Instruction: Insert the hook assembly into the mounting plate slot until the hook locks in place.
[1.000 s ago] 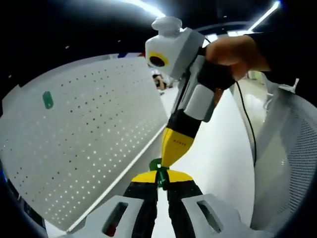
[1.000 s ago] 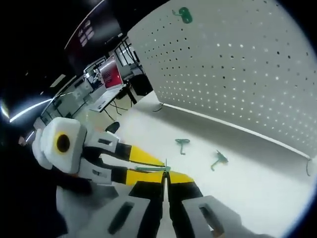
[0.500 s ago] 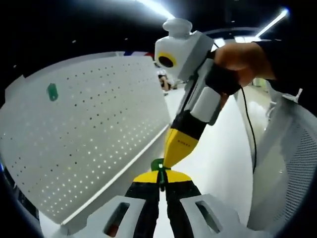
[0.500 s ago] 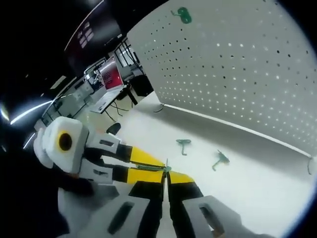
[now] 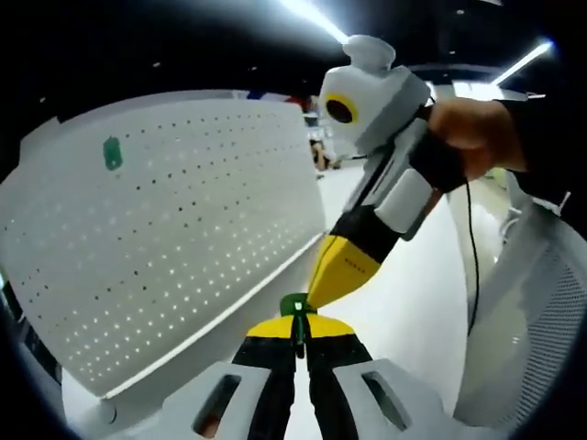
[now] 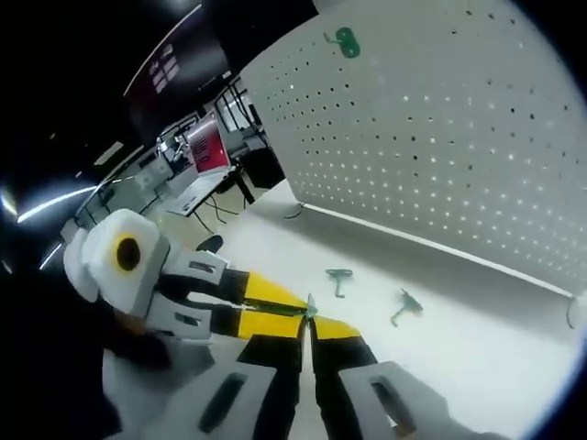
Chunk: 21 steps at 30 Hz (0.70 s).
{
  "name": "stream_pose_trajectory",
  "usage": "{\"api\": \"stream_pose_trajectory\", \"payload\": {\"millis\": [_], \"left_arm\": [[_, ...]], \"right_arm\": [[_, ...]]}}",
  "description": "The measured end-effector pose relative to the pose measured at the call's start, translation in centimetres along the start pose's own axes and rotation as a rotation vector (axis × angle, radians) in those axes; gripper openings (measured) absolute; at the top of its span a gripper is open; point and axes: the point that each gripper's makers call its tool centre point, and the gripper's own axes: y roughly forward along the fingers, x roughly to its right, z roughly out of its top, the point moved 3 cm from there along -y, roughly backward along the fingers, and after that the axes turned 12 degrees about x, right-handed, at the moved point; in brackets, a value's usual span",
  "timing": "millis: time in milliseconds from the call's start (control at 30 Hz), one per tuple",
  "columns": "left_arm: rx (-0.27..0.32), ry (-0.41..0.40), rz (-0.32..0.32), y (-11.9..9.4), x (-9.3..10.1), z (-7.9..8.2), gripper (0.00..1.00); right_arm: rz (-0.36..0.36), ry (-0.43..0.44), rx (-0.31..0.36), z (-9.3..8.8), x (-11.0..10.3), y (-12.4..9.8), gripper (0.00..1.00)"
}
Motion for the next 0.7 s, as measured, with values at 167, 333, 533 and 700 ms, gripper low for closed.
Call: {"api": "stream_pose_trajectory", "payload": {"millis": [167,333,533,700], "left_arm": [[0.006,-0.038,0.052,-0.3,-1.2,0.2,0.02],[0.011,-0.043,0.108,-0.7,-2.4,0.6,0.02],[0.024,-0.055,0.165,-1.0,-3.8,1.3,0.02],[0.038,-0.068,0.206,-1.3,-5.0,1.9,0.02]], "right_arm": [[-0.025,-0.035,0.025,0.1,0.1,-0.2,0.01],[-0.076,-0.101,0.057,0.2,0.5,-0.4,0.03],[-0.127,-0.165,0.100,0.4,0.9,-0.6,0.08],[-0.171,-0.189,0.140,0.5,1.5,-1.0,0.16]]}}
